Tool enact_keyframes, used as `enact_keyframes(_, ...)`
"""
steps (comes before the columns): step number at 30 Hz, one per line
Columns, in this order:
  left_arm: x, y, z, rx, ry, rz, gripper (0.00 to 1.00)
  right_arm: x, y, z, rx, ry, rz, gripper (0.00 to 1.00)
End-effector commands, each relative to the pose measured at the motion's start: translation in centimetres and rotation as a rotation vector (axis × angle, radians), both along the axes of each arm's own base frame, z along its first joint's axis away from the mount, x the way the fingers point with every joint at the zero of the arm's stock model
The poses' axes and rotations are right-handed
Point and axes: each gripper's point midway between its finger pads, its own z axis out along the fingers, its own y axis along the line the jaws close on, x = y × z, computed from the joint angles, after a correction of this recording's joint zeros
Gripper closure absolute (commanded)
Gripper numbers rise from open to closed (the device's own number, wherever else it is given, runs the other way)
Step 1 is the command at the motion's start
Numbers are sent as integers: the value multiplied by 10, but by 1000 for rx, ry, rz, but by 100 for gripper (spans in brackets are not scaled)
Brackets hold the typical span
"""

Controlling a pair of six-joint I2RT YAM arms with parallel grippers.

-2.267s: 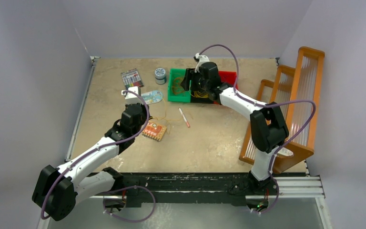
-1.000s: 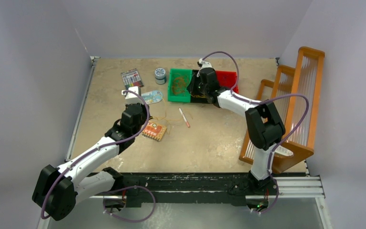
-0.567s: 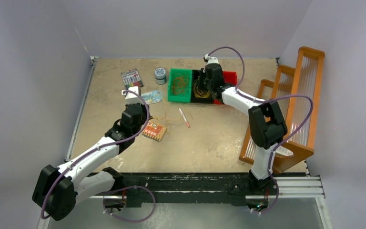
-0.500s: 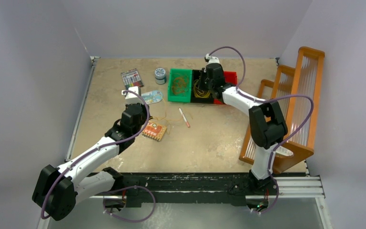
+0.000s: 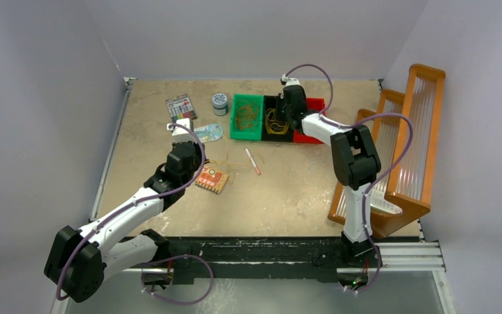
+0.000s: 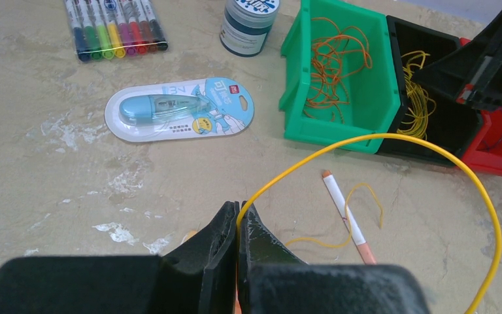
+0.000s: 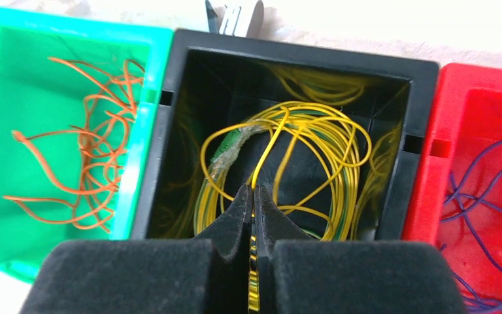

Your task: Untangle the cables

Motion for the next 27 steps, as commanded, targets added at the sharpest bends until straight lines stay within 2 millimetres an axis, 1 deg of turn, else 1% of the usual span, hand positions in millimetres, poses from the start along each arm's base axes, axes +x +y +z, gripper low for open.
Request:
enact_keyframes(1, 8, -7, 27, -41, -60, -9, 100, 15, 6, 16, -10, -45, 35, 100)
enact_keyframes(3, 8, -6, 28, -39, -62, -7, 100, 15, 8, 15, -12, -42, 42, 100)
enact_keyframes(10, 8, -8, 29, -41, -63, -11, 100, 14, 4, 11, -40, -32, 36, 99)
enact_keyframes(12, 8, -8, 29, -39, -60, -14, 100, 13, 2, 16, -41, -42, 34, 92)
enact_keyframes(15, 8, -7, 30, -37, -63, -11, 100, 11, 1, 33, -33, -77, 34, 77)
enact_keyframes(17, 8, -7, 30, -36, -63, -10, 100, 11, -1, 51, -29, -110, 27, 67)
enact_keyframes(25, 8, -6, 29, -35, -61, -6, 100, -1, -20, 124, -38, -252, -22, 51)
enact_keyframes(27, 8, -6, 29, -35, -61, -6, 100, -4, -25, 132, -47, -264, -36, 47)
